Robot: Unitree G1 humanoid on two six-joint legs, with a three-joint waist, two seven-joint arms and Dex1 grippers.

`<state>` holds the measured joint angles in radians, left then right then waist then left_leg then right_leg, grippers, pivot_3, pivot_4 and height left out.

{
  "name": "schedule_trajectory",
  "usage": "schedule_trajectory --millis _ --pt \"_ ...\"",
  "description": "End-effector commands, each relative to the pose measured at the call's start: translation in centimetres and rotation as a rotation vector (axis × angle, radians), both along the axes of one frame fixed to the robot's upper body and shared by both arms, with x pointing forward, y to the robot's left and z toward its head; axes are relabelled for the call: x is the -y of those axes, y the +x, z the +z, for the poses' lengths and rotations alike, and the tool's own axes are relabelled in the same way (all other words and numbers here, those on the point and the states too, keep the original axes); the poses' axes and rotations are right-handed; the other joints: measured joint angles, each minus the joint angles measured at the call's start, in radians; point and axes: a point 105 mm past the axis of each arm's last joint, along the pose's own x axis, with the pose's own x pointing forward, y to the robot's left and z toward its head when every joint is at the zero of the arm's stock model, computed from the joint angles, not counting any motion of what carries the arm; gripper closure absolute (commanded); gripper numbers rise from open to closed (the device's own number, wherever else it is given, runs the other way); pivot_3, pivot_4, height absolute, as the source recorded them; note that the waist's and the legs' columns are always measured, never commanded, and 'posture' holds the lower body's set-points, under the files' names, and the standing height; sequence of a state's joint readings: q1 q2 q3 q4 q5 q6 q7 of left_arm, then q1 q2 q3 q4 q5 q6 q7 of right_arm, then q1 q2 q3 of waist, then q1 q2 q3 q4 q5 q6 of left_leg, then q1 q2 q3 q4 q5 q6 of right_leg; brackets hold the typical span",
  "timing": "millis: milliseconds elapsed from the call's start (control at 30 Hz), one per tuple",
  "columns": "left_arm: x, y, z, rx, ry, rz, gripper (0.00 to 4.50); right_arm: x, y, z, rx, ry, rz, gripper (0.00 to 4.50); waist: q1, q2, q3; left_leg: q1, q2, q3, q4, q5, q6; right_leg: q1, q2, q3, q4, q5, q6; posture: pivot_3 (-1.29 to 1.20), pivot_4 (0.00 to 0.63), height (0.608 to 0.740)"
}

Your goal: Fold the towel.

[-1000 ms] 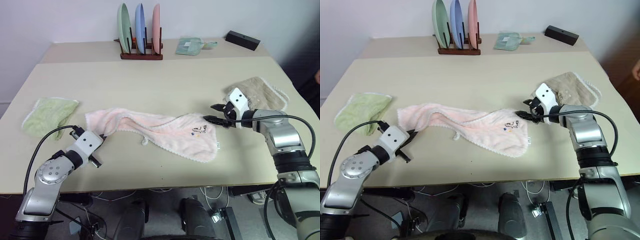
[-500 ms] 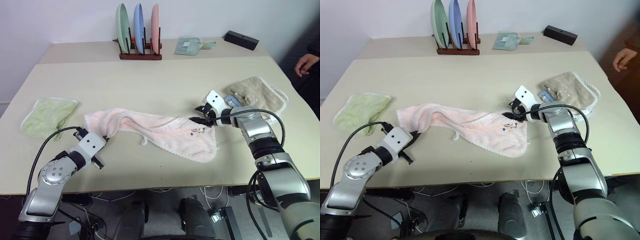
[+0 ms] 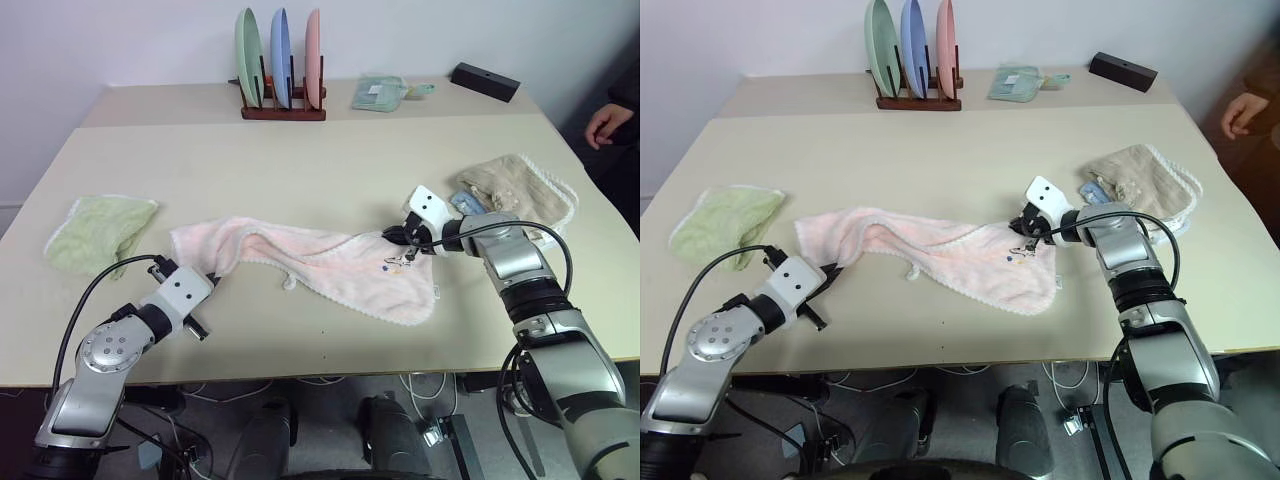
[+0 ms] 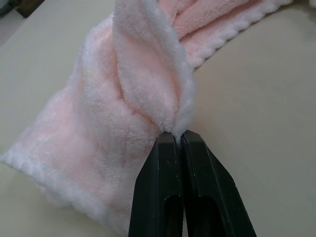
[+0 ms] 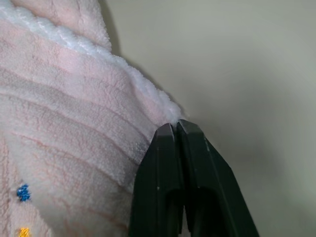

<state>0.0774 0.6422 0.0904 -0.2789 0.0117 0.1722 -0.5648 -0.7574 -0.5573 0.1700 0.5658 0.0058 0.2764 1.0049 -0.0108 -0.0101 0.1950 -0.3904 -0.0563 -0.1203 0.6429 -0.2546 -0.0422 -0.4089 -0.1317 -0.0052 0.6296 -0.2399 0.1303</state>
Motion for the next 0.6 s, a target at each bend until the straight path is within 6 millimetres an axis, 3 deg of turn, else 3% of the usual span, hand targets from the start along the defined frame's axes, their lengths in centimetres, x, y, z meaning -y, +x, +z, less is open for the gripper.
schedule_trajectory --millis 33,133,233,467,600 --pt "0.3 0.2 0.7 0.026 0.013 -0.018 4.50 1.7 0.5 1.4 0.074 -0.004 -0.067 4.45 -0.001 0.000 0.000 0.000 0.000 0.000 0.000 0.000 0.000 0.000 0.000 0.000 0.000 0.000 0.000 0.00 0.150 0.740" --pt "0.4 0.3 0.8 0.027 0.012 -0.020 4.50 2.0 0.6 2.6 0.094 0.026 -0.086 4.45 -0.003 0.000 0.000 0.000 0.000 0.000 0.000 0.000 0.000 0.000 0.000 0.000 0.000 0.000 0.000 0.00 0.150 0.740" --pt "0.5 0.4 0.7 0.026 0.012 -0.026 4.50 1.6 0.1 2.5 0.064 0.048 -0.069 3.70 -0.005 0.000 0.000 0.000 0.000 0.000 0.000 0.000 0.000 -0.001 0.000 0.000 0.000 0.000 0.000 0.00 0.150 0.740" --pt "0.7 0.5 0.6 0.026 0.012 -0.035 4.50 2.2 1.2 1.6 -0.007 0.112 -0.209 0.30 -0.008 0.000 0.000 0.000 0.000 0.000 -0.001 0.000 0.000 -0.001 0.000 0.000 0.000 0.000 0.000 0.00 0.150 0.740" --pt "0.6 0.3 0.3 0.020 0.012 -0.034 4.50 2.2 1.3 0.4 -0.091 0.157 -0.247 0.30 -0.009 0.000 0.000 0.000 0.000 0.000 -0.001 0.000 0.000 -0.001 0.000 0.000 0.000 0.000 0.000 0.00 0.150 0.740"
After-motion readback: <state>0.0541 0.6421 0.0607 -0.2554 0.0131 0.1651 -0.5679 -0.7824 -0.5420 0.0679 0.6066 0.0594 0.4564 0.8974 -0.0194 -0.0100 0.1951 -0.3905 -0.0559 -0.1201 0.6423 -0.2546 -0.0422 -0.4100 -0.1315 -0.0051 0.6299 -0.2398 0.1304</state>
